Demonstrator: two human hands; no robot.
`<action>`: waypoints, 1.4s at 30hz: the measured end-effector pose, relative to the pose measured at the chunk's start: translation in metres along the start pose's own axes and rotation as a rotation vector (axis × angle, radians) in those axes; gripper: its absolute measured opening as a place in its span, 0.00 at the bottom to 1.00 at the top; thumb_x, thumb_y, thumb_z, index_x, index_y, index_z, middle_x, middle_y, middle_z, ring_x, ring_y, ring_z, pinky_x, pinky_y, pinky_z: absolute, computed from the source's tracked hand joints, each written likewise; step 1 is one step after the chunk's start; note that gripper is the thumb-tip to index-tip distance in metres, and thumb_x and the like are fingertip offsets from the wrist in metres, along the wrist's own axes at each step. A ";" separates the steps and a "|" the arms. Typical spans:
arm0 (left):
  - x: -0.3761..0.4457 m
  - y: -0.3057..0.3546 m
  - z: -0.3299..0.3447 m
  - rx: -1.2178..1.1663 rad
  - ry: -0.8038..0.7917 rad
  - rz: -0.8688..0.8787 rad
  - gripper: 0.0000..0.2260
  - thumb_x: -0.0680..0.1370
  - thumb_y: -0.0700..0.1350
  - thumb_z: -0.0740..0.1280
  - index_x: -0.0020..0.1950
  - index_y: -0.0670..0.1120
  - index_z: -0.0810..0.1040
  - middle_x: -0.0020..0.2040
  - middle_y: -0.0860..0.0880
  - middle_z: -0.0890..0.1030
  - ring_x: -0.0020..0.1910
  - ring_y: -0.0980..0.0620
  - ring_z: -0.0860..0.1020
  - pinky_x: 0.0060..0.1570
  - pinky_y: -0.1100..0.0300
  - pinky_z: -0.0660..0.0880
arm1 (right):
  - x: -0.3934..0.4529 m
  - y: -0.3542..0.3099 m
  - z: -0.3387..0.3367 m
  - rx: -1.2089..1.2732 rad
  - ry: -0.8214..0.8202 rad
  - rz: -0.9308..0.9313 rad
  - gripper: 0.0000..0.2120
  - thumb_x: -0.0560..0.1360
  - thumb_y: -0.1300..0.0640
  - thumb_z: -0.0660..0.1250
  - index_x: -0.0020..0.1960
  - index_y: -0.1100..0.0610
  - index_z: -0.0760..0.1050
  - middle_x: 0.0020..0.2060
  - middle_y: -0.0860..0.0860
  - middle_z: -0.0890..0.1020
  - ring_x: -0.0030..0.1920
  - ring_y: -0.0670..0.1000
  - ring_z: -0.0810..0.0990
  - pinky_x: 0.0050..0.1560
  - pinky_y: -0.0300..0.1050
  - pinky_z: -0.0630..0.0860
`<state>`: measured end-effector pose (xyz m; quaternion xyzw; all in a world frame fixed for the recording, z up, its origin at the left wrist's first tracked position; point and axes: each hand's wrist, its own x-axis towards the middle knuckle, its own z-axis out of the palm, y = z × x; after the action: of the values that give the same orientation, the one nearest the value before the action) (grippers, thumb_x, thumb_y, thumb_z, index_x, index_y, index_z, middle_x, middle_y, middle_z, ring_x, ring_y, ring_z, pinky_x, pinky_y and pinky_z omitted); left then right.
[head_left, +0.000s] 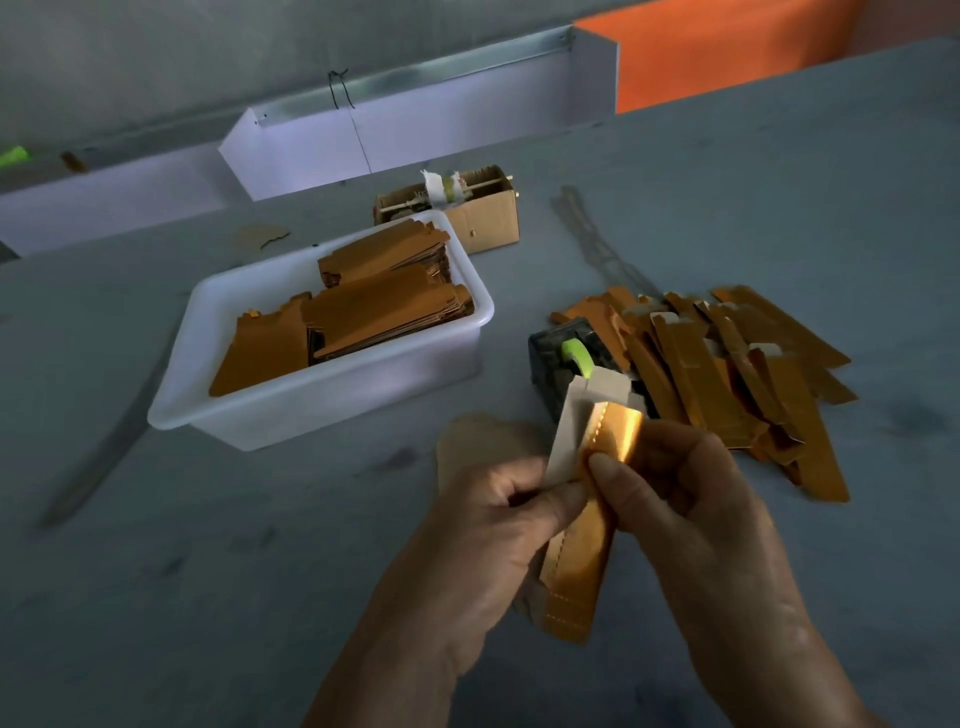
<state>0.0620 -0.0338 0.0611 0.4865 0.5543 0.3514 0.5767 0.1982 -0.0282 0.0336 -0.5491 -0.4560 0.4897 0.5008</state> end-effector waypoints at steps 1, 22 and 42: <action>0.000 0.000 0.001 0.003 -0.023 -0.013 0.09 0.78 0.44 0.66 0.54 0.49 0.83 0.47 0.50 0.86 0.47 0.55 0.83 0.43 0.68 0.77 | 0.001 -0.001 0.000 0.106 -0.055 0.059 0.16 0.61 0.43 0.68 0.47 0.47 0.78 0.41 0.43 0.83 0.44 0.45 0.82 0.45 0.42 0.78; -0.002 -0.010 0.045 1.228 0.617 0.607 0.13 0.69 0.40 0.65 0.50 0.42 0.85 0.36 0.46 0.77 0.37 0.46 0.77 0.33 0.58 0.75 | 0.007 -0.006 -0.002 0.334 -0.104 0.199 0.11 0.63 0.52 0.68 0.43 0.54 0.82 0.38 0.54 0.85 0.41 0.52 0.84 0.41 0.44 0.79; 0.006 -0.011 0.022 -0.268 0.323 -0.099 0.05 0.73 0.37 0.70 0.38 0.42 0.83 0.32 0.45 0.82 0.28 0.53 0.79 0.28 0.65 0.74 | 0.015 -0.009 -0.014 0.071 -0.100 0.034 0.12 0.64 0.44 0.66 0.41 0.51 0.80 0.37 0.52 0.83 0.39 0.47 0.82 0.40 0.38 0.78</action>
<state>0.0833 -0.0348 0.0468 0.3149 0.6113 0.4665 0.5564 0.2131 -0.0143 0.0412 -0.5133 -0.4534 0.5411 0.4881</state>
